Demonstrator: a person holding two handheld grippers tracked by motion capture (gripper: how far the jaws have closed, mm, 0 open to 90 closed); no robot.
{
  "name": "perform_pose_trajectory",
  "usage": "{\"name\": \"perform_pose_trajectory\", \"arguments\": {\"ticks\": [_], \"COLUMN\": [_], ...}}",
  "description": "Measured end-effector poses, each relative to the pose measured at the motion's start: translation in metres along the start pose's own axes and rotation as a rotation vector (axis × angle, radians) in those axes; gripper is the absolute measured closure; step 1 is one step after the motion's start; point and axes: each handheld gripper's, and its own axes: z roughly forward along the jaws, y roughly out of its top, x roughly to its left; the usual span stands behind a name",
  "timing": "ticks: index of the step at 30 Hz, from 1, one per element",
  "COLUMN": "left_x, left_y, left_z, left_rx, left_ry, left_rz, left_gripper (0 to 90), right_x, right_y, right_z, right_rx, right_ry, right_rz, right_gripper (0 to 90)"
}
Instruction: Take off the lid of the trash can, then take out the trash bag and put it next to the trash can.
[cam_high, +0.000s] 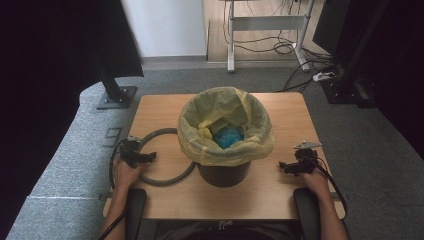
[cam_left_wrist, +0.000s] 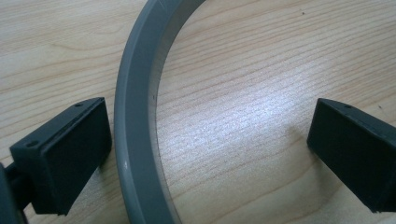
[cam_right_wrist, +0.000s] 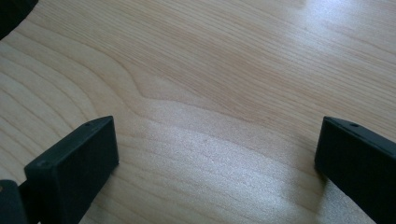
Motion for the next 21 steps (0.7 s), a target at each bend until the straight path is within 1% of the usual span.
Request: {"name": "perform_pose_trajectory", "arguments": {"ticks": [3, 7, 15, 21], "left_x": [0.0006, -0.0003, 0.0003, 0.0000], "left_y": [0.0003, 0.0011, 0.0033, 0.0048], "left_z": [-0.0006, -0.0010, -0.0013, -0.0021], "left_rx": [0.007, 0.018, 0.036, 0.053], "left_ry": [-0.005, 0.002, -0.001, -0.004], "left_rz": [0.005, -0.006, -0.004, -0.003], "left_gripper": [0.0, 0.0, 0.0, 0.0], "right_x": [0.0002, 0.0004, 0.0005, 0.0009], "right_y": [-0.0002, -0.0005, -0.0006, -0.0006], "right_z": [-0.0003, -0.0007, -0.0008, -0.0008], "right_rx": [0.001, 0.001, 0.001, 0.001], "right_ry": [0.002, 0.006, 0.006, 0.014], "right_rz": [-0.003, -0.005, -0.006, -0.014], "right_gripper": [0.0, 0.0, 0.0, 0.0]}}
